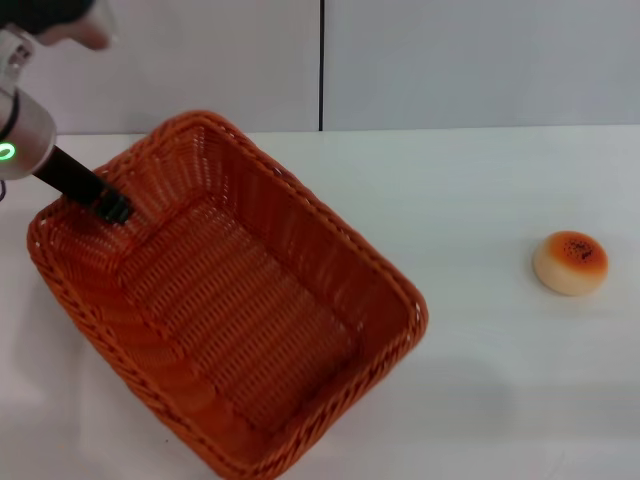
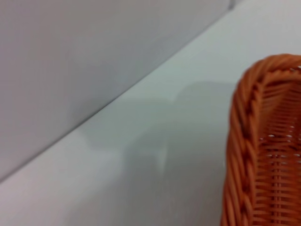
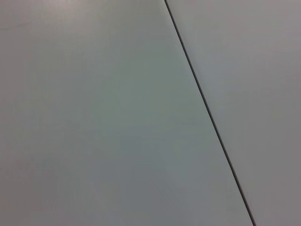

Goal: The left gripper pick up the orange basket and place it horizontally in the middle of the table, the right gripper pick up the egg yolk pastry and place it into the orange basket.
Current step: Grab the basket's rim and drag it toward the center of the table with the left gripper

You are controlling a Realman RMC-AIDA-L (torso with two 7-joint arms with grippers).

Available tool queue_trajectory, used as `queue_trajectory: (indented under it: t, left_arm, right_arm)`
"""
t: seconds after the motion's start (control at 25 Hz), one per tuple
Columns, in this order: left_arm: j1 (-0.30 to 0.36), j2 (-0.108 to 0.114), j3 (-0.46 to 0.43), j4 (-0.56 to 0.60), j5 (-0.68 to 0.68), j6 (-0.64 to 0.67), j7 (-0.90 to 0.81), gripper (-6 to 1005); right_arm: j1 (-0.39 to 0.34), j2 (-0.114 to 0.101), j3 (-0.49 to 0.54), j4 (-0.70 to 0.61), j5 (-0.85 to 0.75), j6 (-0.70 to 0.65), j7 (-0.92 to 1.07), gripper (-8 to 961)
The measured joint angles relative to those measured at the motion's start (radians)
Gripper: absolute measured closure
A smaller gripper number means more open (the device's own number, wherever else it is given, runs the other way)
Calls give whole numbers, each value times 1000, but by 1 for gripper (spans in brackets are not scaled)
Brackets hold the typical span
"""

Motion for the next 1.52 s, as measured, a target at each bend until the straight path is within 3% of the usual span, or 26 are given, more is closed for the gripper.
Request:
queue_trajectory:
  t: [0.44,0.88,1.04,1.16,1.24,1.52]
  left_arm:
    - [-24,9,-210,-47,3,66,-177,785]
    - [-9,10,-267,-50,61,131,-287,824]
    - [-46,-1,-440,-106,61,187,-292,839]
    - [-55,-4,-472,-116,60,187,-293,853]
    - [-75,-8,-515,-145,59,176,-295,854]
    - [-89,-2,-508,-191,58,138,-293,858]
  right_arm:
    - [18,-4,0,-25,0,5,1,501]
    - [38,-6,36,-116,0,54,54,502]
    - [67,-14,35,-157,0,120,138,502]
    - [79,-21,30,-168,-4,137,138,502]
    - [94,-37,28,-162,-8,154,139,502]
    - [101,-49,28,-152,-8,161,140,502]
